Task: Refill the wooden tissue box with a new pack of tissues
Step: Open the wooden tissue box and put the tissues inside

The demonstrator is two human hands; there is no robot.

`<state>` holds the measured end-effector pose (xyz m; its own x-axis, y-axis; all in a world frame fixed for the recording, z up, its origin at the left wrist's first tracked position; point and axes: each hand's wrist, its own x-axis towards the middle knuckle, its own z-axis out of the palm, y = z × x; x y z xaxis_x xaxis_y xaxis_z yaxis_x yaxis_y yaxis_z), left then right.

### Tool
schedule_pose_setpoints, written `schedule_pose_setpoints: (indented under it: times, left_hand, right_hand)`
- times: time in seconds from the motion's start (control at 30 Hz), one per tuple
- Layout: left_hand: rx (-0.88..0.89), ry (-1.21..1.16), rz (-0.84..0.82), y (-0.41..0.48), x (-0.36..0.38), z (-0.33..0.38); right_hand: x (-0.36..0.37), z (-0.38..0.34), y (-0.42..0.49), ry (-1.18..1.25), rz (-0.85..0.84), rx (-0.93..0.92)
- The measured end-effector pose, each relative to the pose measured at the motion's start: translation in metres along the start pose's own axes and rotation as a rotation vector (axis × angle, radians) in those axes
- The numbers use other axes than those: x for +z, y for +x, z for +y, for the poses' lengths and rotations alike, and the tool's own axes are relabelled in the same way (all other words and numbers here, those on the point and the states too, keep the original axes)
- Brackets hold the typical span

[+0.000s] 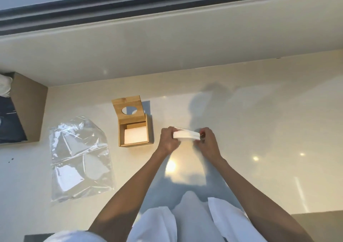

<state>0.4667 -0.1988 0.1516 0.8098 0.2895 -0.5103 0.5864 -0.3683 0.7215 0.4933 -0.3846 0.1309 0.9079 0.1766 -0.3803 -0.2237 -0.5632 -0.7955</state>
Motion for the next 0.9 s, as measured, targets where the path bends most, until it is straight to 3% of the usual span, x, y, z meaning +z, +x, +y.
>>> schedule_pose_setpoints:
  times: [0.13,0.3,0.47,0.67,0.8,0.9]
  left_hand:
    - [0.179,0.087,0.066,-0.023,0.014,-0.016]
    - [0.266,0.204,-0.019,-0.026,0.022,-0.025]
    - [0.179,0.153,-0.09,-0.019,0.032,-0.028]
    - [0.165,0.082,-0.05,-0.03,0.032,-0.029]
    - [0.195,0.185,-0.087,-0.035,0.021,-0.023]
    - [0.227,0.332,-0.145,-0.026,0.004,-0.011]
  right_hand:
    - [0.004,0.016,-0.016,0.043,0.053,-0.087]
    - [0.01,0.01,-0.027,0.047,0.049,-0.061]
    - [0.027,-0.008,-0.033,0.223,-0.057,0.056]
    - [0.031,-0.001,-0.032,0.286,-0.106,0.096]
    - [0.027,-0.001,-0.03,0.077,-0.098,-0.047]
    - [0.016,-0.008,-0.021,-0.212,-0.037,-0.322]
